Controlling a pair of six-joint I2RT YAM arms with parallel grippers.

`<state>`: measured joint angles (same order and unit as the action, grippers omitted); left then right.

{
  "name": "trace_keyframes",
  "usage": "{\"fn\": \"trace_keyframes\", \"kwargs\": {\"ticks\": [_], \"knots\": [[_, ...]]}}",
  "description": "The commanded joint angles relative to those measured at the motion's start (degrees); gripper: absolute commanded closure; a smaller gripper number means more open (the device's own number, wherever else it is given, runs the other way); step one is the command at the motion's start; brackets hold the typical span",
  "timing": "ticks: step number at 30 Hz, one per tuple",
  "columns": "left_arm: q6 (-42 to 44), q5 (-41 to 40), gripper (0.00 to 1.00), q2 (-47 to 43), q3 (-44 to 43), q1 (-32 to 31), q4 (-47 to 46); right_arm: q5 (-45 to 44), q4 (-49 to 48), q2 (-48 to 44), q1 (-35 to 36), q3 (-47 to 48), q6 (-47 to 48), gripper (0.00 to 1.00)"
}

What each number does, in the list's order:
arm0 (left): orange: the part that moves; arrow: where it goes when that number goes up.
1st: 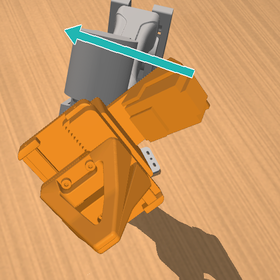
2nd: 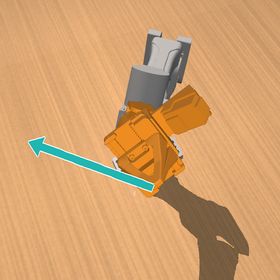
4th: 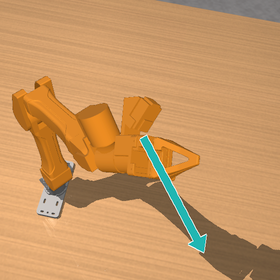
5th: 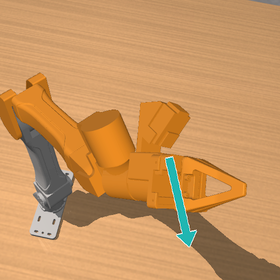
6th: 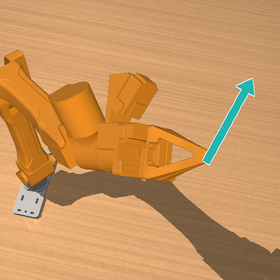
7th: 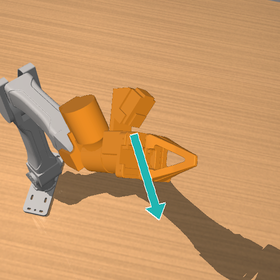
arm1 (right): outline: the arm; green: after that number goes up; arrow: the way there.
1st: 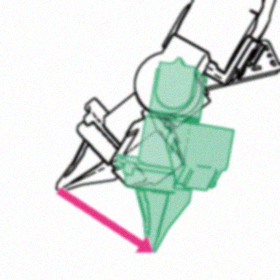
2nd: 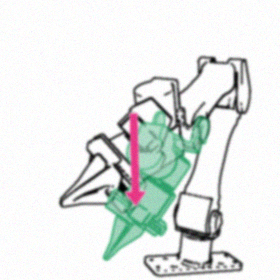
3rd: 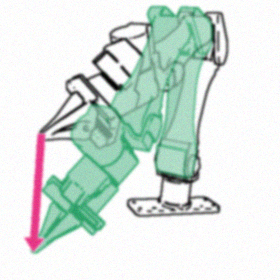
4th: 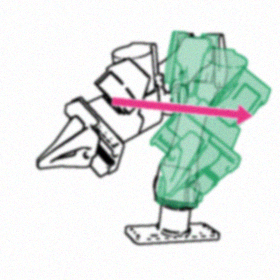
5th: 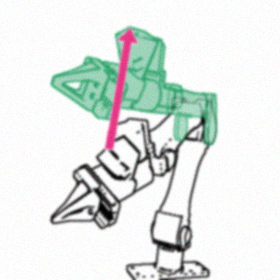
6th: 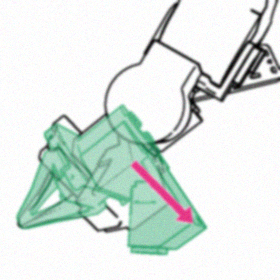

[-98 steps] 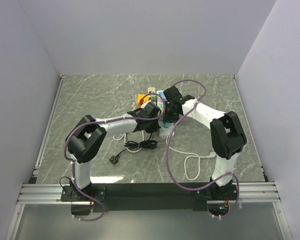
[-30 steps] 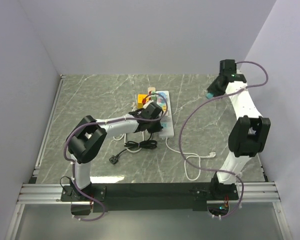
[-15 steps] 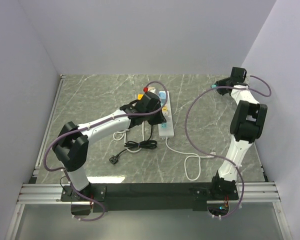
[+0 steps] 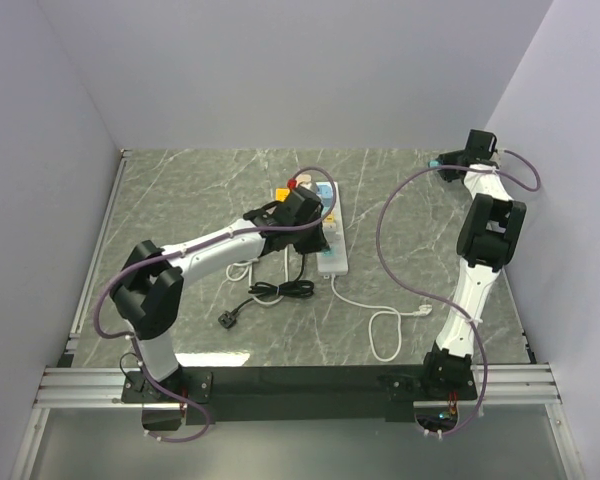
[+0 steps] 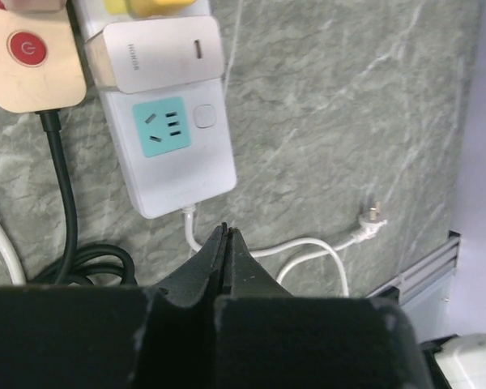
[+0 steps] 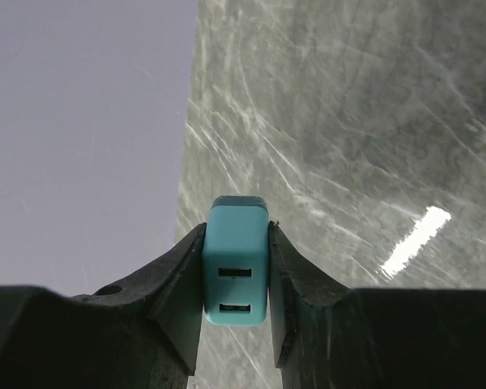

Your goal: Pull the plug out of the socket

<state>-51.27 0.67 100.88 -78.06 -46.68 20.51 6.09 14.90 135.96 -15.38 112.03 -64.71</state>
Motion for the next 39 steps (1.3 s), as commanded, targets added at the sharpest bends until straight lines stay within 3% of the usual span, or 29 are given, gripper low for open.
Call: {"fn": "trace_keyframes", "kwargs": {"ticks": [1, 5, 12, 20, 25, 31, 34, 39], "knots": [[0.64, -0.23, 1.00, 2.03, -2.62, 0.36, 1.28, -0.64, 1.63, -0.34, -0.36, 2.68, 0.46, 0.67], [-0.15, 0.21, 1.00, 3.18, -2.18, 0.80, 0.41, -0.03, 3.03, -0.79, -0.36, 1.97, 2.04, 0.64], [-0.50, 0.65, 1.00, 3.53, -0.60, 1.50, -1.35, 1.46, 3.56, -4.47, -0.44, -3.65, 5.03, 0.40], [-1.21, 1.35, 1.00, 4.85, 0.98, 1.59, -3.11, 1.92, 7.25, -10.27, 0.52, -8.49, 6.26, 0.35], [-1.56, 1.62, 1.00, 6.69, 1.42, 1.59, -4.60, 0.86, 13.58, -20.98, 2.80, -16.90, 7.40, 0.34], [-3.57, 2.67, 1.00, 9.07, 2.03, 1.76, -7.06, 5.33, 15.07, -33.12, 12.99, -27.81, 18.19, 0.34], [-5.51, 0.84, 1.00, 8.02, 4.05, 2.03, -7.06, 6.22, 18.58, -34.01, 20.53, -27.22, 26.54, 0.34], [-8.31, -0.49, 1.00, 2.06, 10.46, 2.20, -8.91, -0.71, 26.13, -33.83, 29.43, -23.96, 36.74, 0.34]]}}
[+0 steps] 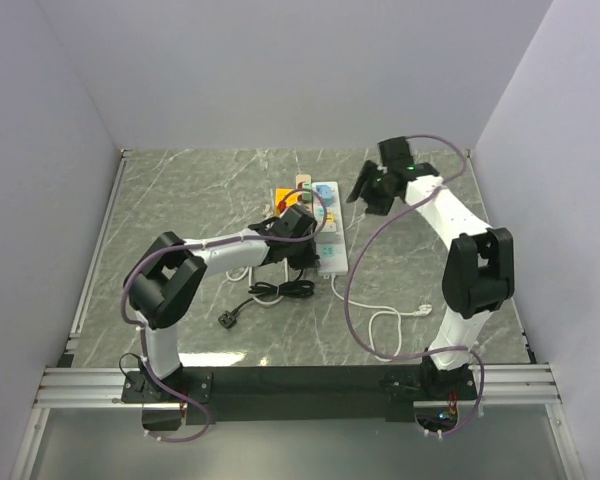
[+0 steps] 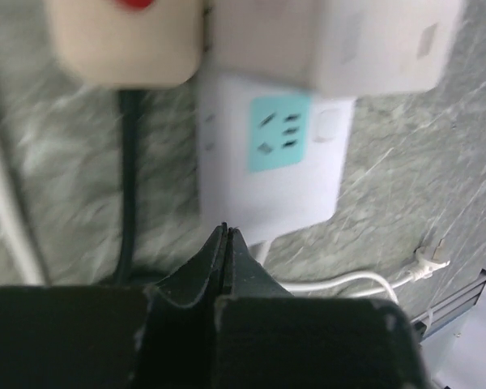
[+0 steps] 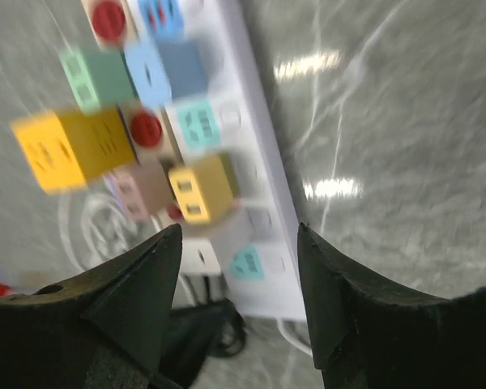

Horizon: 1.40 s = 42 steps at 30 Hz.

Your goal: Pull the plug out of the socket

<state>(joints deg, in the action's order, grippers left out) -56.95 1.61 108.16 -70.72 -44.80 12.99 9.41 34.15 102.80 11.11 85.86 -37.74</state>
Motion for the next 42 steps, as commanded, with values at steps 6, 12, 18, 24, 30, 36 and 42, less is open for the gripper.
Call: {"fn": "trace_keyframes", "kwargs": {"ticks": [6, 12, 18, 24, 30, 36, 42], "knots": [[-5.45, -3.45, 1.00, -11.20, 9.79, 0.59, -3.23, -11.42, 10.41, 0.02, 10.76, 5.80, 15.92, 0.33], [-6.68, -3.80, 1.00, -15.43, 14.37, 0.50, -4.38, -17.49, 11.64, 3.01, 16.39, 9.14, 21.20, 0.28], [-7.47, -4.15, 1.00, -17.19, 16.48, 0.50, -4.38, -18.46, 12.87, 7.76, 17.97, 14.58, 22.36, 0.21], [-7.48, -4.95, 0.99, -18.51, 17.11, 0.67, -3.59, -16.09, 13.92, 11.54, 18.15, 18.28, 21.83, 0.19], [-7.13, -5.30, 1.00, -18.69, 17.19, 0.67, -2.98, -13.63, 12.35, 11.45, 19.03, 15.13, 20.25, 0.05], [-6.60, -5.12, 1.00, -17.90, 16.49, 0.76, -2.62, -12.93, 11.20, 11.45, 19.56, 13.10, 17.88, 0.03], [-6.07, -5.12, 1.00, -17.54, 16.14, 0.94, -2.45, -13.45, 9.36, 11.98, 20.26, 10.99, 16.12, 0.02]]}}
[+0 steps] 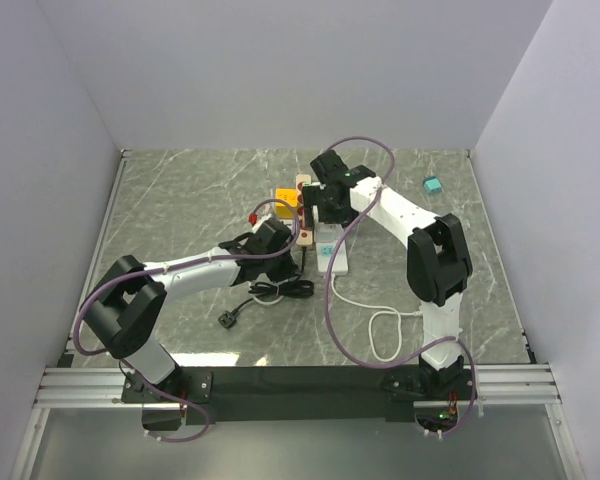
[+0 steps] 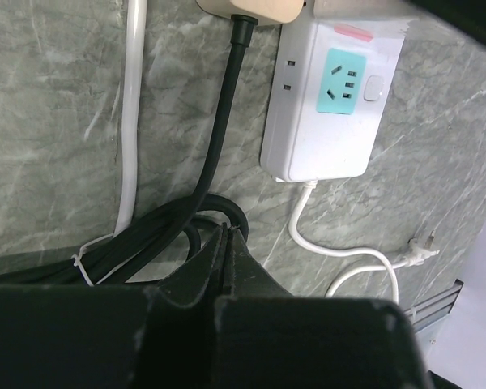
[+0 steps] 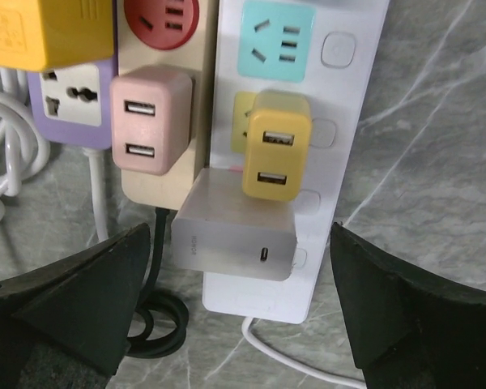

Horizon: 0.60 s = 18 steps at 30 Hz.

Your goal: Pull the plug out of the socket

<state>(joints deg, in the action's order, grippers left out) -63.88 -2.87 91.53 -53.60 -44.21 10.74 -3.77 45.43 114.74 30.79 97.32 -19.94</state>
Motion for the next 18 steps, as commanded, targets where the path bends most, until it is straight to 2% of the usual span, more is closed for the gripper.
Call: {"fn": "trace_keyframes", "kwargs": {"ticks": [1, 4, 5, 8, 11, 14, 18], "knots": [[0.77, -0.64, 1.00, -0.91, -1.06, 0.35, -0.28, -0.45, -2.10, 0.31, 0.59, -0.38, -1.85, 0.02], [0.95, -0.38, 1.00, -0.04, -1.76, 0.44, -0.46, -0.88, -1.92, 1.36, 0.59, 0.06, -2.73, 0.08], [1.12, -0.12, 1.00, 0.23, -2.72, 0.44, -0.37, -1.06, -2.10, 1.71, 0.50, -0.02, -3.51, 0.17], [1.38, 0.41, 1.00, 1.55, -5.01, 0.44, -0.28, -1.15, -2.71, 1.80, 0.50, -0.90, -4.57, 0.33], [1.65, 0.68, 1.00, 3.04, -7.38, 0.44, -0.20, -1.15, -2.37, 2.33, 0.68, -1.17, -5.37, 0.34], [1.65, 1.29, 1.00, 4.97, -9.58, 0.79, -0.63, -0.63, -2.10, 2.86, 0.59, -1.60, -6.07, 0.30], [1.48, 2.08, 1.00, 8.92, -12.05, 1.05, -2.39, -0.54, -2.63, 2.77, 0.50, -2.83, -6.86, 0.32]]}}
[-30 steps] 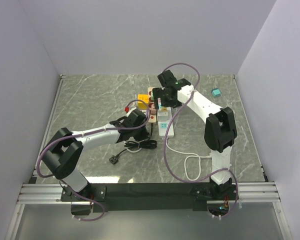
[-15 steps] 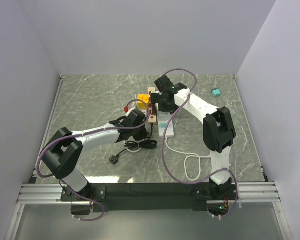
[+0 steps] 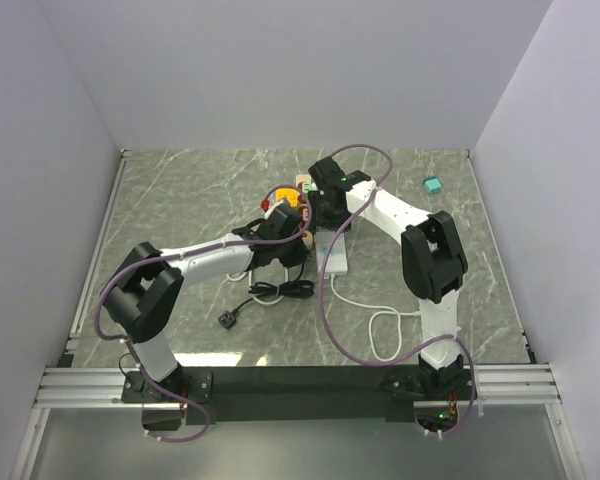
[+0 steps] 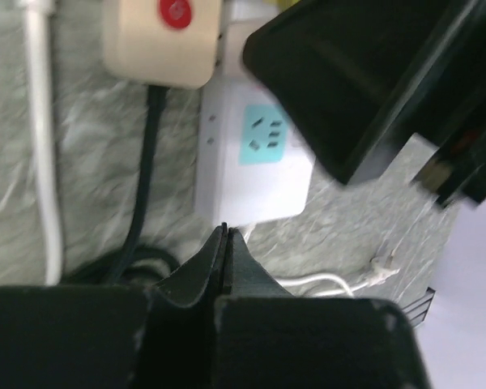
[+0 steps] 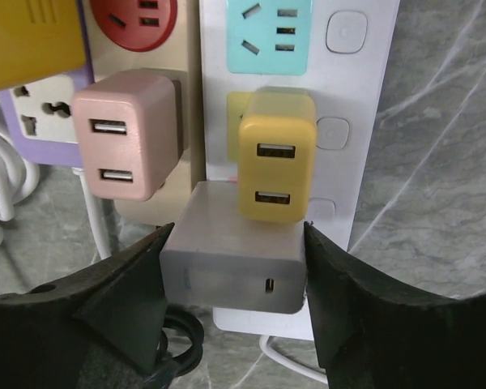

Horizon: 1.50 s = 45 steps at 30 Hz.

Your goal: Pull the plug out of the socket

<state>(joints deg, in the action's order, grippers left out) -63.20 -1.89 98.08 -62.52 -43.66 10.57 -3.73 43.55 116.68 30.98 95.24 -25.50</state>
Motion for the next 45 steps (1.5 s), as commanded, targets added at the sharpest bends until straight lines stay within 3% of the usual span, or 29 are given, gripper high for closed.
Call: {"fn": "trace_keyframes", "kwargs": {"ticks": [1, 3, 10, 11, 34, 39, 45], "knots": [[0.62, 2.23, 1.00, 3.16, -3.48, 0.77, -3.78, -0.49, -0.66, 1.09, 0.31, -0.50, -1.48, 0.34], [-0.34, 3.55, 1.00, 5.44, -4.19, 0.94, -5.29, -0.14, -0.31, 1.35, 0.31, 0.03, -1.92, 0.41], [-4.30, 7.17, 1.00, 10.64, -2.79, 0.94, -10.12, 1.26, -0.13, 1.18, 0.39, 0.91, -2.72, 0.98], [-4.56, 6.73, 1.00, 10.81, -1.82, 1.03, -10.13, 1.35, 0.13, 1.18, 0.31, 1.00, -2.89, 1.00], [-7.91, 9.18, 1.00, 4.84, 1.62, -0.72, -24.63, 3.46, -0.13, 1.00, 0.48, 0.91, -6.58, 1.00], [-6.85, 10.06, 1.00, 10.02, -1.90, -1.16, -21.30, 5.22, -0.40, 1.18, 0.48, 1.08, -7.46, 1.00], [-5.79, 7.43, 1.00, 11.51, 0.29, -0.81, -16.90, 5.31, -0.04, 0.39, 0.57, 0.82, -6.50, 1.00]]}}
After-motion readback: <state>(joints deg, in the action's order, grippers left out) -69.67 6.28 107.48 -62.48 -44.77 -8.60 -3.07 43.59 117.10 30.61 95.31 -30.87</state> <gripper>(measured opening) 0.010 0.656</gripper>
